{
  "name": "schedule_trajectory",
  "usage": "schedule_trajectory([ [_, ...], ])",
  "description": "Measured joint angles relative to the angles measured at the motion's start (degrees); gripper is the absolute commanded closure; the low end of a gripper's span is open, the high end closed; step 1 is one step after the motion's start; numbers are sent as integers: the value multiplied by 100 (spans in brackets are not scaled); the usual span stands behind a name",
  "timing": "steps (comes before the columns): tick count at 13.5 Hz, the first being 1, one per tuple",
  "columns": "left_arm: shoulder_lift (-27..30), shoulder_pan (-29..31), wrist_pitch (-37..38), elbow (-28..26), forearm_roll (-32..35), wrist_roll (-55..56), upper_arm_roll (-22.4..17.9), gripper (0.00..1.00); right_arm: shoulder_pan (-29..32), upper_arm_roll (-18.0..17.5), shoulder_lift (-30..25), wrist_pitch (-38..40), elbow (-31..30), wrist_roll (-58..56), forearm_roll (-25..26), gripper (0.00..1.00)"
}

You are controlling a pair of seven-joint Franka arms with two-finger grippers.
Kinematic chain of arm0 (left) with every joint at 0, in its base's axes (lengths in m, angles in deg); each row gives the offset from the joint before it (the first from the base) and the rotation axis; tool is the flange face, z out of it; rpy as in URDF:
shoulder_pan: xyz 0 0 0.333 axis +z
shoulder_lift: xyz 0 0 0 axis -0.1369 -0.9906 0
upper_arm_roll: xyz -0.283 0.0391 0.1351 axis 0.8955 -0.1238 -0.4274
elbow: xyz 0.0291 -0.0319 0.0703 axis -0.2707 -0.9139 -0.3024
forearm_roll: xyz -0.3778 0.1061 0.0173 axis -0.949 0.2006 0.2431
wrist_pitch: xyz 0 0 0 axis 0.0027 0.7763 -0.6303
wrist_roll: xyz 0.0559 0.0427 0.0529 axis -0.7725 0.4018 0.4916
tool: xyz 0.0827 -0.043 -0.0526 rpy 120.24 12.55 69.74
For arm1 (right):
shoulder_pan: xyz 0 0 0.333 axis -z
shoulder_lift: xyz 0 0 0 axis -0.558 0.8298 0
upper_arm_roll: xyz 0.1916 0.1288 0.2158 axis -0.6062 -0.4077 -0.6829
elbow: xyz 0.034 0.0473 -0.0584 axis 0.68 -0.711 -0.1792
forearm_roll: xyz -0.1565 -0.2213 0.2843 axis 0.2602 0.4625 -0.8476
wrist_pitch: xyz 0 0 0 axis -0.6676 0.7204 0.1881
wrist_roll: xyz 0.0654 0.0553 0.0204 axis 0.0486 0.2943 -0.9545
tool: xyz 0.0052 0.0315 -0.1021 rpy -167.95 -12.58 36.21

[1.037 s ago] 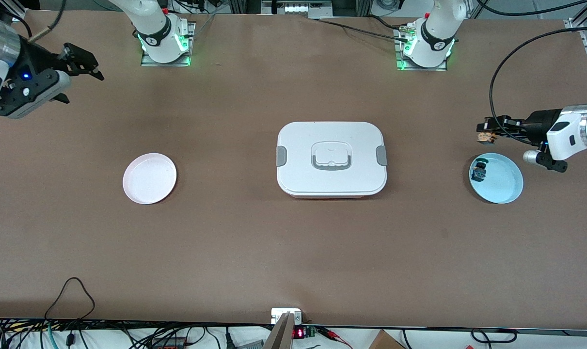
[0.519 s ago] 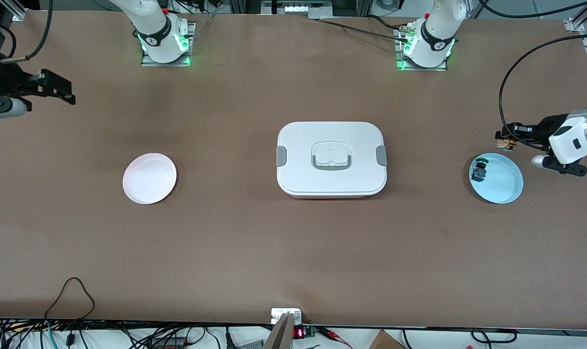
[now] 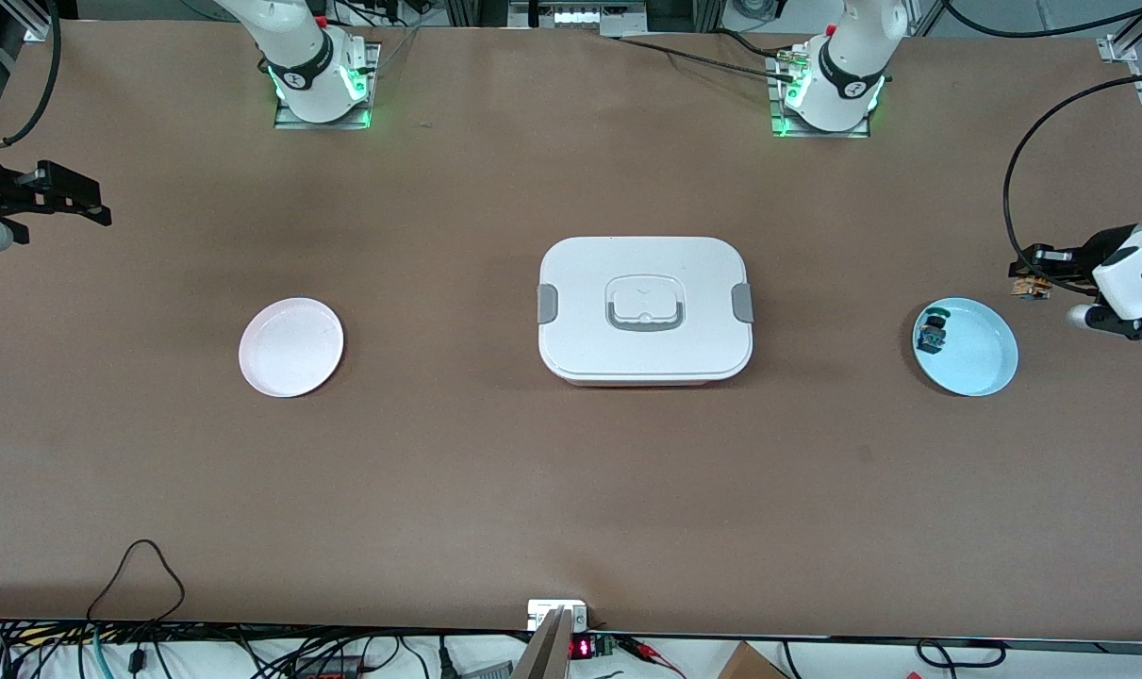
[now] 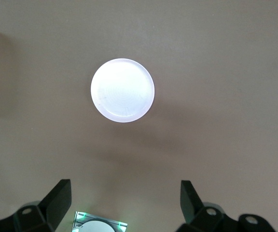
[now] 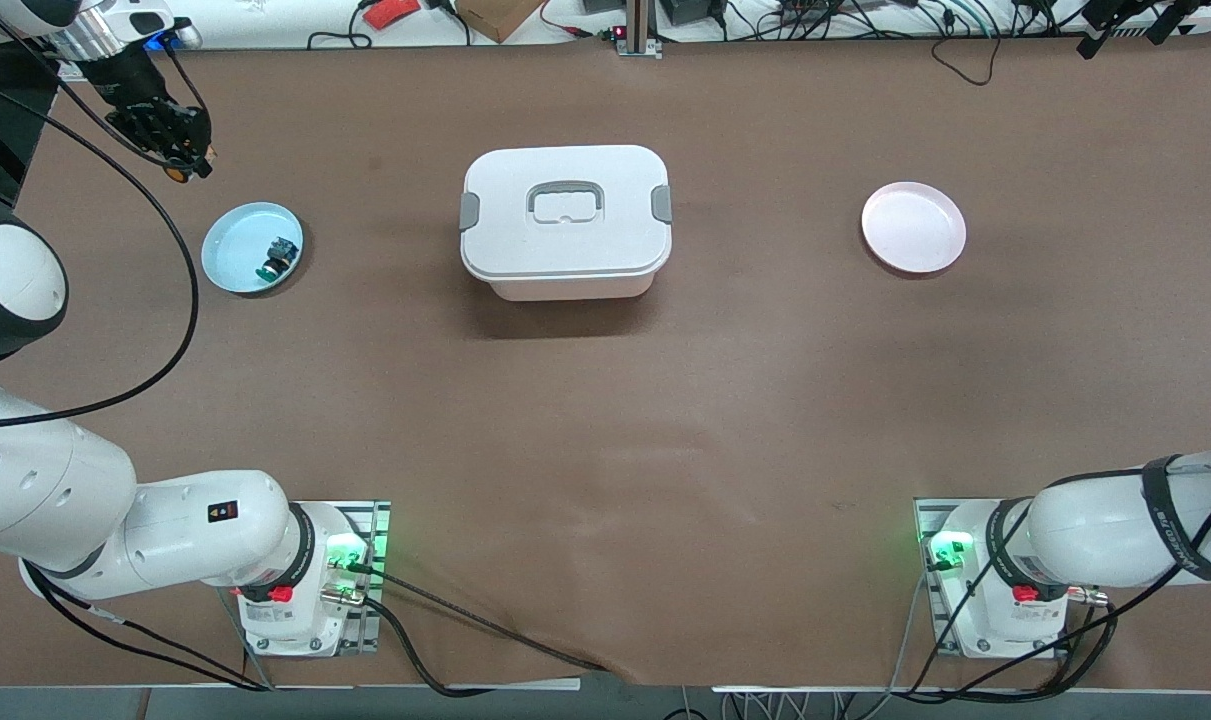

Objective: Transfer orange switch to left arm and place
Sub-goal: 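Carry the orange switch with the left gripper over the blue plate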

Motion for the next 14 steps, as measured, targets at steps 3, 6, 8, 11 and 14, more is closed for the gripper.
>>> schedule_trajectory([
  [3, -47, 2, -106, -172, 8, -900, 8, 100, 4, -17, 11, -132, -188, 0, 1, 0],
  [6, -76, -1, -115, -256, 9, -1959, 14, 100, 4, -17, 34, -355, -238, -5, 3, 0],
  [8, -120, -1, -138, -295, 9, -2857, 16, 100, 1, -18, 33, -383, -238, -10, 3, 0],
  [11, -230, -1, -449, -313, 44, -3925, 15, 100, -5, -37, 33, -431, -237, -19, 4, 0],
  [14, -404, 13, -860, -317, 273, -4809, 9, 100, -47, -67, 31, -466, -230, -24, 4, 0],
])
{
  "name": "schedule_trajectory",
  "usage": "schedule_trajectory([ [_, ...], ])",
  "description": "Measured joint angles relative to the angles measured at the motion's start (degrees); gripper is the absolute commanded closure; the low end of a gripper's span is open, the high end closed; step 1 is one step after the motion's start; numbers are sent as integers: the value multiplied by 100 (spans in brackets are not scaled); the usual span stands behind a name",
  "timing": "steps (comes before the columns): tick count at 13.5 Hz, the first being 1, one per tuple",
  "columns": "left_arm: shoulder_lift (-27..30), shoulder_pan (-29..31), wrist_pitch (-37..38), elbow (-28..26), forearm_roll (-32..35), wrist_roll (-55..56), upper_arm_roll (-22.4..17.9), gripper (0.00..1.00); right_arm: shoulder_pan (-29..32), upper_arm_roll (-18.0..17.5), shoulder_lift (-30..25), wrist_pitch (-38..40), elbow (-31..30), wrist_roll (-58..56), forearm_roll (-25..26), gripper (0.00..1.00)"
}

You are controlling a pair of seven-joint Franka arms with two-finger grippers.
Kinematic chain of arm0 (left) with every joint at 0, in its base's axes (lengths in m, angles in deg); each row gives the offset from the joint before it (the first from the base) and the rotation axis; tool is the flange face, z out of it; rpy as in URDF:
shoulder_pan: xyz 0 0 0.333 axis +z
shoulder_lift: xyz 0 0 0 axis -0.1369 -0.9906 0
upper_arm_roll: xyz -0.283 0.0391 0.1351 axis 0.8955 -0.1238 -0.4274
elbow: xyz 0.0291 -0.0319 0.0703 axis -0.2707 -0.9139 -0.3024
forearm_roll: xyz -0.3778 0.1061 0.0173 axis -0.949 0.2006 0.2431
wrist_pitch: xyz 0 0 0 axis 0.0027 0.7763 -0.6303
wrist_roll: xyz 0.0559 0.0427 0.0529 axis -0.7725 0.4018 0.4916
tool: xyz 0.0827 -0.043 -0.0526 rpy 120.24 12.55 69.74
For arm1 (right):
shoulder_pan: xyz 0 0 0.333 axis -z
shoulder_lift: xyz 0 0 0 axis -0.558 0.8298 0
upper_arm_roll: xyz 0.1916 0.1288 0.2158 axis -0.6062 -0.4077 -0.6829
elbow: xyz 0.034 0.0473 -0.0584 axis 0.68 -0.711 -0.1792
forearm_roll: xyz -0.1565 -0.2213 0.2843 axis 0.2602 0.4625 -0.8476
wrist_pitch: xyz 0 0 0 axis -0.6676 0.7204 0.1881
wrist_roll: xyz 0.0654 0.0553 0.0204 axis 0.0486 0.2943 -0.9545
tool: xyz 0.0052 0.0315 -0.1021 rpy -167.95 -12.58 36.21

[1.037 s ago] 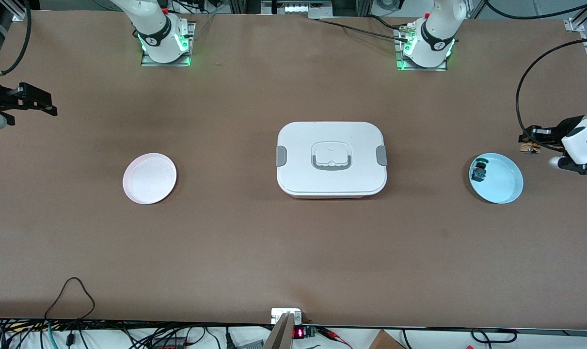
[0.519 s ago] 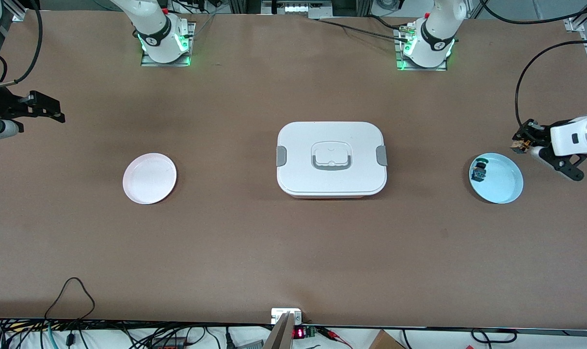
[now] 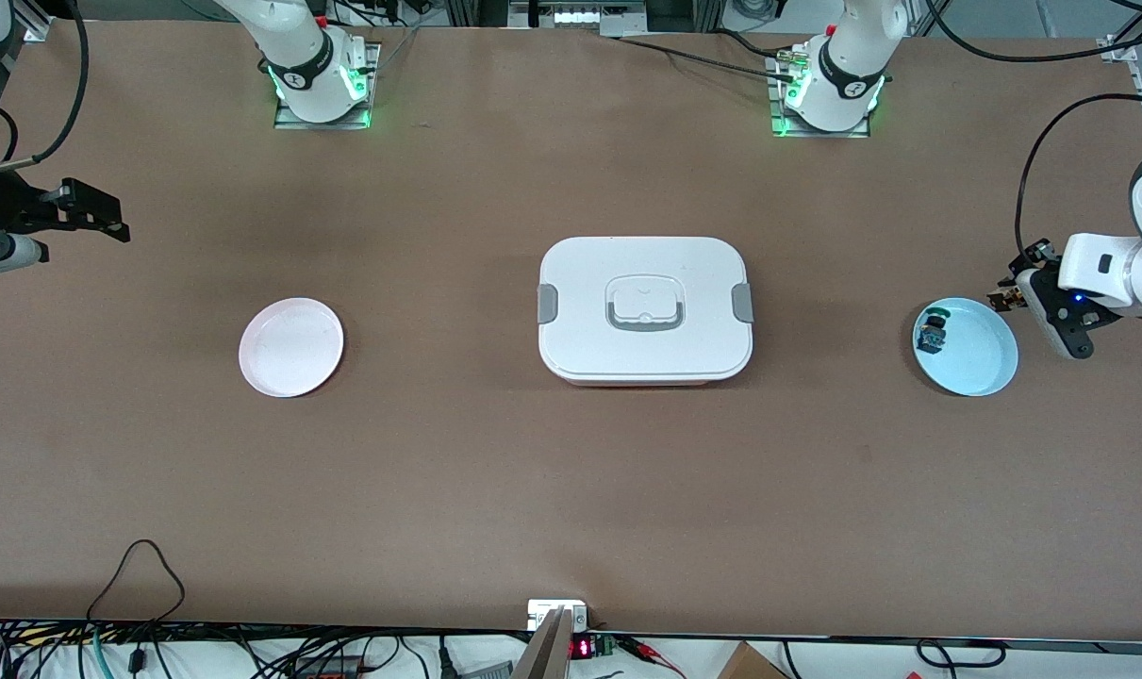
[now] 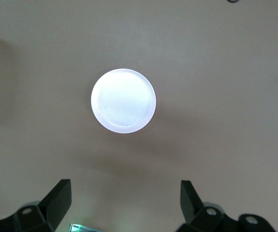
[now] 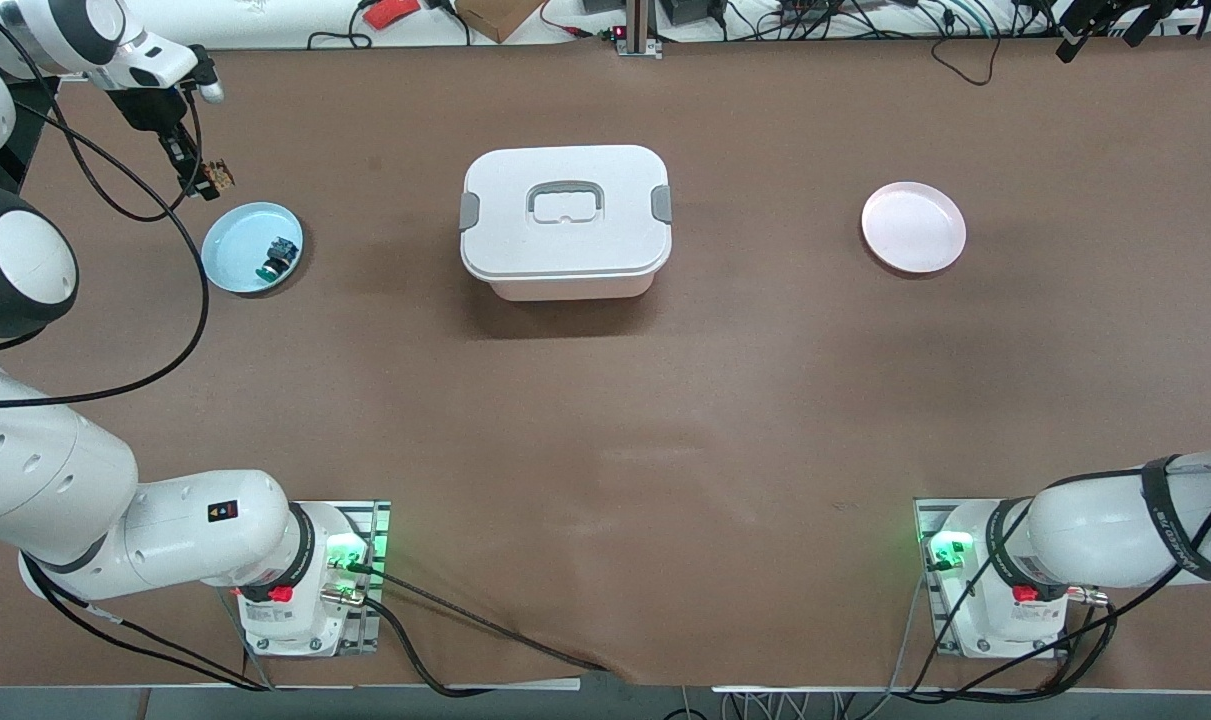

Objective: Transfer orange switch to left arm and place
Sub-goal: 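Carry the orange switch with the left gripper over the blue plate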

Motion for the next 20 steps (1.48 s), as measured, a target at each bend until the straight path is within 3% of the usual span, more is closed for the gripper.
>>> schedule_trajectory([
  [7, -541, 581, -557, 31, 309, -1061, -19, 100, -22, 2, 3, -11, 4, -13, 2, 0],
  [20, -1489, 853, -1618, 76, 366, -2263, 224, 100, -22, 9, 8, -37, 4, -28, 1, 0],
])
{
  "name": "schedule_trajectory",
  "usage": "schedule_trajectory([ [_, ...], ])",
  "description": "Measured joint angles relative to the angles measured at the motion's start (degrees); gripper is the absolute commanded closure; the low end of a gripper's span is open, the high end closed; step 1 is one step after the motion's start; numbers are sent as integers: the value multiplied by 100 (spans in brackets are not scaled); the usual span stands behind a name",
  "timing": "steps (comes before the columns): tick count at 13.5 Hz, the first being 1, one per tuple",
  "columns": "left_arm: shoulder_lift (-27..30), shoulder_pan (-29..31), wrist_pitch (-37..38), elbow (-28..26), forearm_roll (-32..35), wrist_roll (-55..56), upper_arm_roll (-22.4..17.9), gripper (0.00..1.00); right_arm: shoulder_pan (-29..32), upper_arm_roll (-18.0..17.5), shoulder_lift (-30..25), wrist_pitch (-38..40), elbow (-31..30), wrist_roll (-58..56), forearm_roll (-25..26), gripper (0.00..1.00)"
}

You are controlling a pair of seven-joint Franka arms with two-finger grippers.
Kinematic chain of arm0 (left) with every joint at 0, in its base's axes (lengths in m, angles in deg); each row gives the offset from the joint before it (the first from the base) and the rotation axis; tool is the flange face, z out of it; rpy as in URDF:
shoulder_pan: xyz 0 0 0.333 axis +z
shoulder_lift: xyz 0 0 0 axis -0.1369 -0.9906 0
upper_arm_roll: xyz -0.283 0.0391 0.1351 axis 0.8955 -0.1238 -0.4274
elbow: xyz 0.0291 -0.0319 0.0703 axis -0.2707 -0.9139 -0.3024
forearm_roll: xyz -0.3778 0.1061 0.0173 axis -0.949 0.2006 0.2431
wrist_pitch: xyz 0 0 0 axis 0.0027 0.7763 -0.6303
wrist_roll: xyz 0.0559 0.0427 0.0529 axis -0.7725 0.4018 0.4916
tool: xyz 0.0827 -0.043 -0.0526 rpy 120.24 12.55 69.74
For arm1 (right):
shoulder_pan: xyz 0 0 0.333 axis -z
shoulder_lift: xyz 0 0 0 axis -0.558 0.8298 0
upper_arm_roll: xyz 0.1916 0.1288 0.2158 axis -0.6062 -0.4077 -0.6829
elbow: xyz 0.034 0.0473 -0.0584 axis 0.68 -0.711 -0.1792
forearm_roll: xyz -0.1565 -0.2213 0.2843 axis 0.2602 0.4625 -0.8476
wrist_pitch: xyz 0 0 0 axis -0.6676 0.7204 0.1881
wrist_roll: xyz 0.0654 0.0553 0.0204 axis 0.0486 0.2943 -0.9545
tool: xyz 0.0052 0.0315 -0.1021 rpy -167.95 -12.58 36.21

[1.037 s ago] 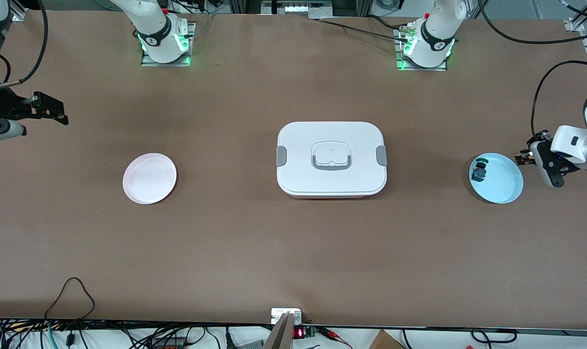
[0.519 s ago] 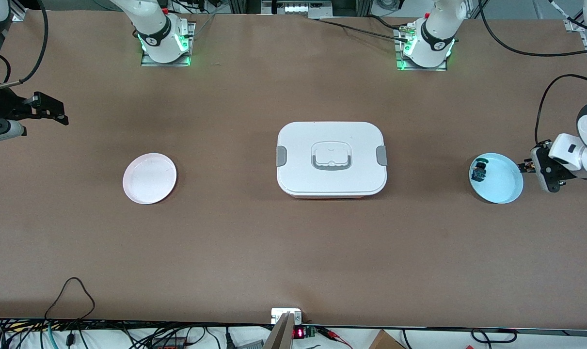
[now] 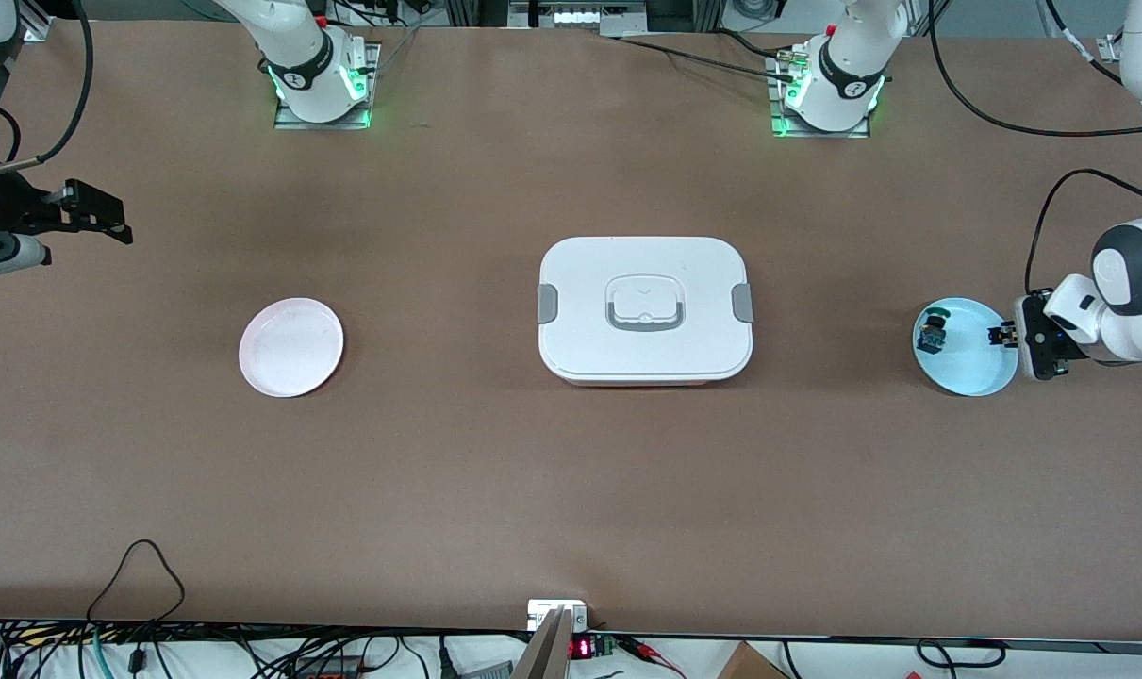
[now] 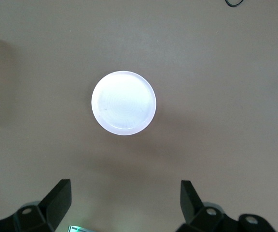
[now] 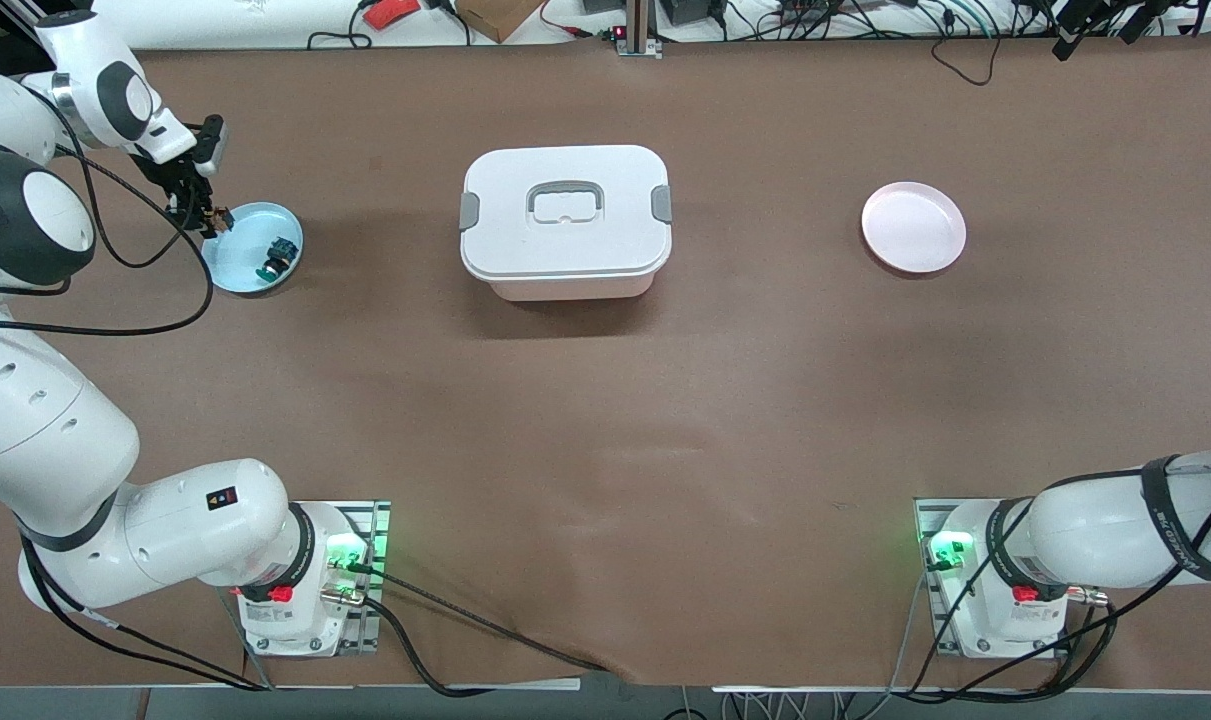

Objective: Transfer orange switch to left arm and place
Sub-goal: 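Carry the orange switch with the left gripper over the blue plate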

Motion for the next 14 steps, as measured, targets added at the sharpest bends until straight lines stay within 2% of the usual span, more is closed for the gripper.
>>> schedule_trajectory([
  [14, -494, 44, -324, 2, -8, -179, 136, 99, -1, 2, 0, -81, 0, 0, 0, 0],
])
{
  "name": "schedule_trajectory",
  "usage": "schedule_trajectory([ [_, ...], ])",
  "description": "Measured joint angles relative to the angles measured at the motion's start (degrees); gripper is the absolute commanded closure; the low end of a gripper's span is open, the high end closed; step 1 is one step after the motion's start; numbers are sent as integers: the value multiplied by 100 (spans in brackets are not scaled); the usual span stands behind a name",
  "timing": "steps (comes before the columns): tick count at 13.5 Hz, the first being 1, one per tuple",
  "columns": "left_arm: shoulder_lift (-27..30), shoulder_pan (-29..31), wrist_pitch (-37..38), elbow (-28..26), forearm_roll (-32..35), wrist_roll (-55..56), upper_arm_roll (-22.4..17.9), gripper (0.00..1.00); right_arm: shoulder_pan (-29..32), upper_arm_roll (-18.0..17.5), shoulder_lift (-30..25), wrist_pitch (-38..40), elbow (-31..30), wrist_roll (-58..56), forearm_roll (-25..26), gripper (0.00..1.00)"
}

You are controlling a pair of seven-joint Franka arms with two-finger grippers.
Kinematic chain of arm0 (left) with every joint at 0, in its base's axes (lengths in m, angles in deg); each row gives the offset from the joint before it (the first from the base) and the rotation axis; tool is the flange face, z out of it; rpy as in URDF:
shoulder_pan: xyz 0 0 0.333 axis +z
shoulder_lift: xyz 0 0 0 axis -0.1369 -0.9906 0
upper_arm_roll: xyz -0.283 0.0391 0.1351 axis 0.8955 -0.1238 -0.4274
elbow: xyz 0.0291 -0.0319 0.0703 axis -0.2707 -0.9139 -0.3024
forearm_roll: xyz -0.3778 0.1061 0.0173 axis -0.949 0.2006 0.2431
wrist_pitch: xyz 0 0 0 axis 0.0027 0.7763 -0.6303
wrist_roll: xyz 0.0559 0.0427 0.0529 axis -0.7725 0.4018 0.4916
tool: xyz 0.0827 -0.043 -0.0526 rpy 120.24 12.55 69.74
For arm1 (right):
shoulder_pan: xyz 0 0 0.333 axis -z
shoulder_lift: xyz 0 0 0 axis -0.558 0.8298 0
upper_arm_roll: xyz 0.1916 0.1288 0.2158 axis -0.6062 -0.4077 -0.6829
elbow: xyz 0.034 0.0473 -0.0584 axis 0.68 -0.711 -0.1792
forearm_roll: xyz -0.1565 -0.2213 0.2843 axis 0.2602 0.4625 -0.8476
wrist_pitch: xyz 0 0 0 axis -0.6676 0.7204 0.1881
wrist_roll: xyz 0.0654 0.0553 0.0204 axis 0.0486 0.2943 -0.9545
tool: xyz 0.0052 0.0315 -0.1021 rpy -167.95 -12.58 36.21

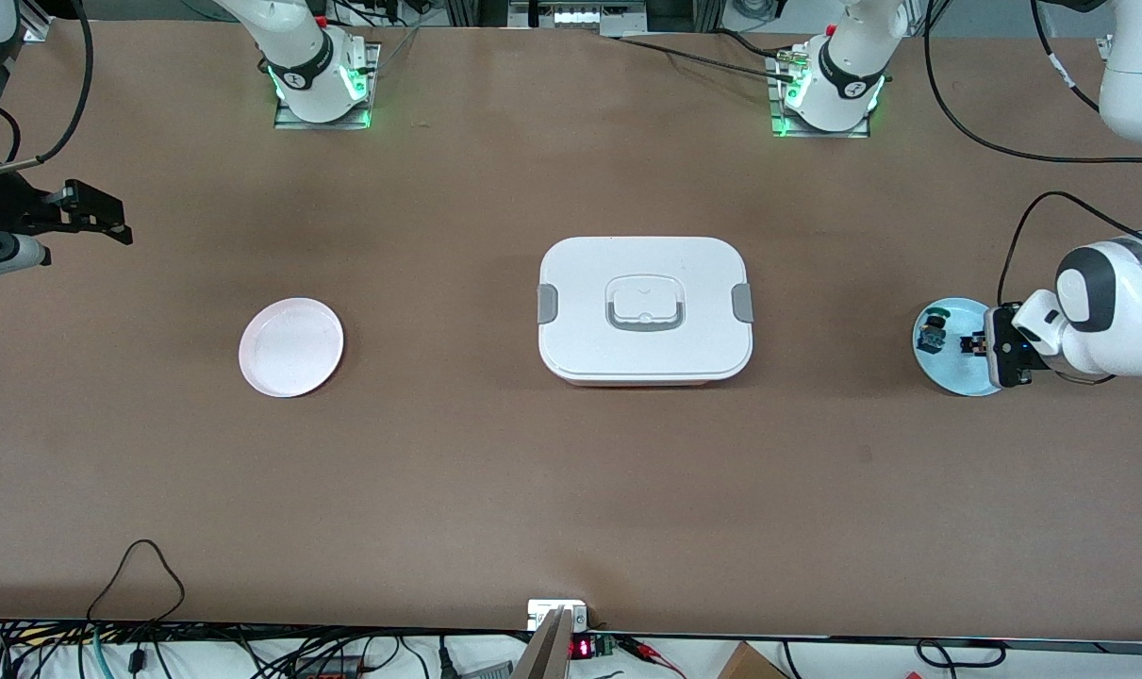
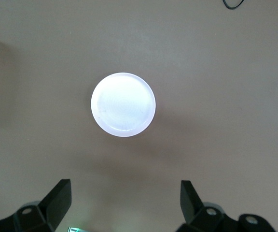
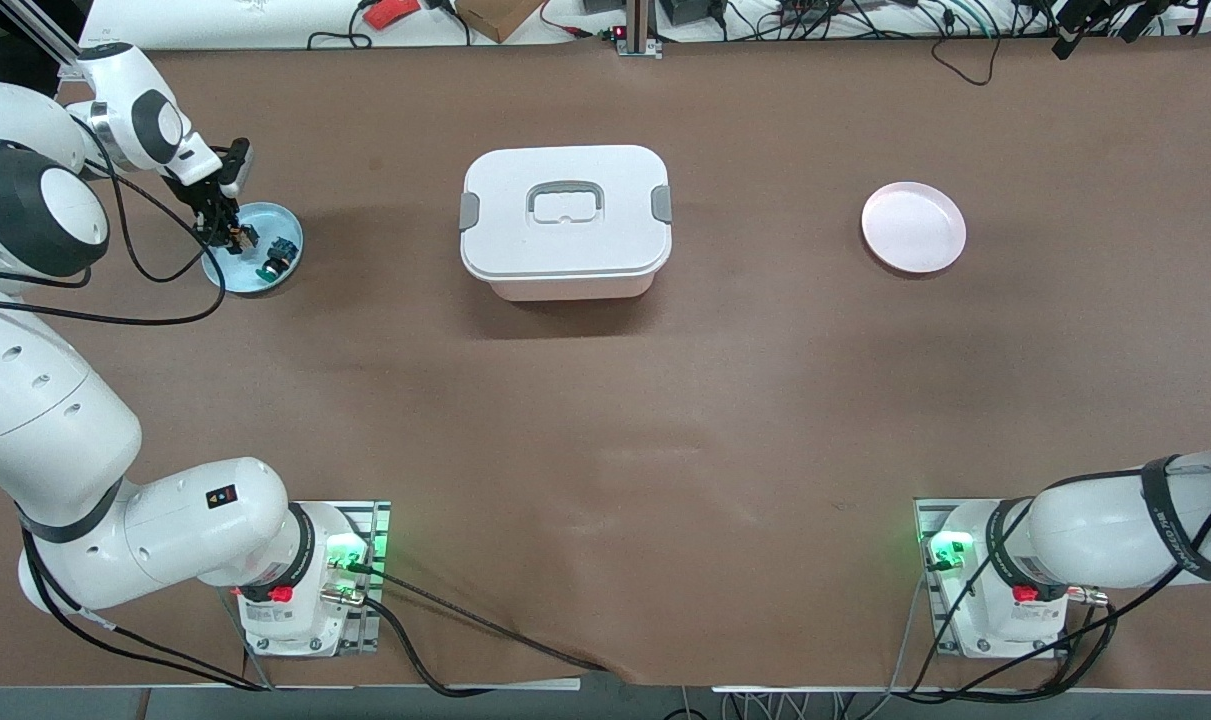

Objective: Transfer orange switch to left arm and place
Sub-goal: 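Lower the switch onto the blue plate and open the left gripper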

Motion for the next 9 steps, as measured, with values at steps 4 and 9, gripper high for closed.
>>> schedule_trajectory([
  [4, -5, 0, -238, 1, 0, -103, 9, 99, 2, 4, 0, -52, 0, 2, 0, 0],
  [9, -14, 2, -475, -2, -22, -361, 11, 100, 12, 37, 0, -18, 0, 3, 0, 0],
])
